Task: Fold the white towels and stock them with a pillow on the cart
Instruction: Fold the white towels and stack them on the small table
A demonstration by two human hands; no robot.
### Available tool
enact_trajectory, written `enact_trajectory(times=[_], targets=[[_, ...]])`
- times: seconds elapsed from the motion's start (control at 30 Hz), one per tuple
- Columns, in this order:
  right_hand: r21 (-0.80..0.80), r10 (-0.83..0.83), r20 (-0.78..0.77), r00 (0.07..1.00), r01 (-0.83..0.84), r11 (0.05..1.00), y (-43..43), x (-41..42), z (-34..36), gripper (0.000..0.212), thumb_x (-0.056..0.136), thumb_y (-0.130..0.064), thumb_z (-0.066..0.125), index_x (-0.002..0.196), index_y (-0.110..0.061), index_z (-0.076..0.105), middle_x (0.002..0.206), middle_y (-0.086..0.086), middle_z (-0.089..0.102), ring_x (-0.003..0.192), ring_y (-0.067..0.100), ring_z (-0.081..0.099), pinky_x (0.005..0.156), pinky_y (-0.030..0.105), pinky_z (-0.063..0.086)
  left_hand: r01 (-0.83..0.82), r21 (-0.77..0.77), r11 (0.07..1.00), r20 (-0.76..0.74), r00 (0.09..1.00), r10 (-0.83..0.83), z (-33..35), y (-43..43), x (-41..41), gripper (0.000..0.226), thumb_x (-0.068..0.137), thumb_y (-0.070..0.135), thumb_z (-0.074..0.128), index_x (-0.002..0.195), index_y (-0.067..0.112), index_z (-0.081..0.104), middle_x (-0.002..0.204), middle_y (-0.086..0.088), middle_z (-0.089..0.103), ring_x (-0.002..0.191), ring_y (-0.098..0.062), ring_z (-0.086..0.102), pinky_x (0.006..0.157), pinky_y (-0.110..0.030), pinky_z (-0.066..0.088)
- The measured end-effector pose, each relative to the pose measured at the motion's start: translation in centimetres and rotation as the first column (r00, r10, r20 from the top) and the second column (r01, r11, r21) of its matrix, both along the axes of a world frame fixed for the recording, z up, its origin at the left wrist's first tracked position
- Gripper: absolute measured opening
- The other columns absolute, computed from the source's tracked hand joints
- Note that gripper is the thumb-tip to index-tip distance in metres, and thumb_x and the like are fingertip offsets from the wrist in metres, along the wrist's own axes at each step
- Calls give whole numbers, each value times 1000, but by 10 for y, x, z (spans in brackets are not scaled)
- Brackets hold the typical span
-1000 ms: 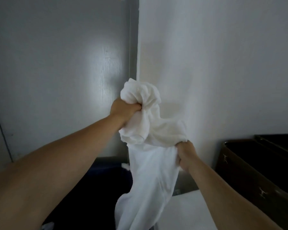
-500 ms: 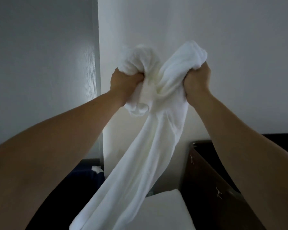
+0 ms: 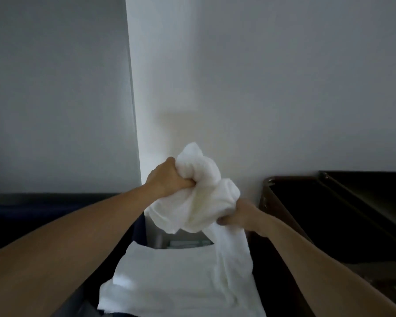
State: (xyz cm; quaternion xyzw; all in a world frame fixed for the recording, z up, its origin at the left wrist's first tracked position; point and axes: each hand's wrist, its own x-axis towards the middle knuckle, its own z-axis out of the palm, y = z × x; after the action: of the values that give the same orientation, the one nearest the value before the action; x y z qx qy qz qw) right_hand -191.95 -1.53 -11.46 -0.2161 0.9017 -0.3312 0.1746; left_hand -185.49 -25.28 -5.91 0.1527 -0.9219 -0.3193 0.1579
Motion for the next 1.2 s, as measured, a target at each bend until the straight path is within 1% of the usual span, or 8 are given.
enact_trajectory(times=[0.1,0.3,0.47,0.7,0.8,0.87,1.03,1.2], targets=[[206,91,144,985,-120,971,5,5,-27,37,69,-26,81,102,-17,69,101,-1,68,98,25,65,73,32,54,57,-89,994,141,989,-45,-30,-3,5,70,50,71,74,99,28,48,89,14,60,83,-14,60,67,-33,46],[-525,-111,307,945,266,809,-18,4,-13,25,97,-35,57,114,-19,64,116,9,61,102,22,58,78,34,51,309,-232,922,112,950,-290,-60,23,7,45,79,53,71,107,28,46,97,11,54,84,-19,52,68,-31,36],[-396,-38,479,877,254,882,-21,20,-13,40,94,-45,63,104,-7,73,96,16,74,87,32,69,67,36,57,434,-213,876,28,898,-438,-51,27,15,39,82,48,73,94,25,44,88,11,59,85,-22,61,67,-34,44],[-809,-47,287,957,268,524,-15,13,35,15,102,-9,51,91,-8,62,81,8,66,70,14,64,63,25,53,434,659,614,66,781,-622,-27,0,19,51,65,59,82,105,32,66,100,11,71,81,-11,68,61,-24,51],[-893,60,250,966,206,401,-8,15,64,14,100,-16,53,94,-12,65,85,7,72,75,18,69,65,33,57,376,618,691,34,865,-501,-21,-9,14,89,63,57,85,139,32,46,127,7,57,103,-21,64,68,-31,50],[-879,41,201,979,162,448,-7,18,75,12,90,-23,61,89,-16,71,82,6,71,73,19,67,64,33,56,381,526,760,59,876,-480,-21,-7,12,107,61,57,88,148,42,29,138,15,45,120,-20,55,82,-35,48],[-805,-154,222,963,270,528,-10,15,74,20,89,-23,56,90,-19,76,91,9,74,81,27,68,75,45,61,440,753,489,-47,778,-627,-14,6,14,49,79,39,79,121,18,66,116,-2,73,106,-23,70,89,-44,59],[-556,-470,25,882,403,727,-3,1,60,19,99,-19,53,99,-11,70,80,6,70,69,21,62,65,35,52,400,277,874,154,879,-451,12,12,17,34,102,39,49,107,9,66,89,-7,75,72,-23,74,57,-30,57]])
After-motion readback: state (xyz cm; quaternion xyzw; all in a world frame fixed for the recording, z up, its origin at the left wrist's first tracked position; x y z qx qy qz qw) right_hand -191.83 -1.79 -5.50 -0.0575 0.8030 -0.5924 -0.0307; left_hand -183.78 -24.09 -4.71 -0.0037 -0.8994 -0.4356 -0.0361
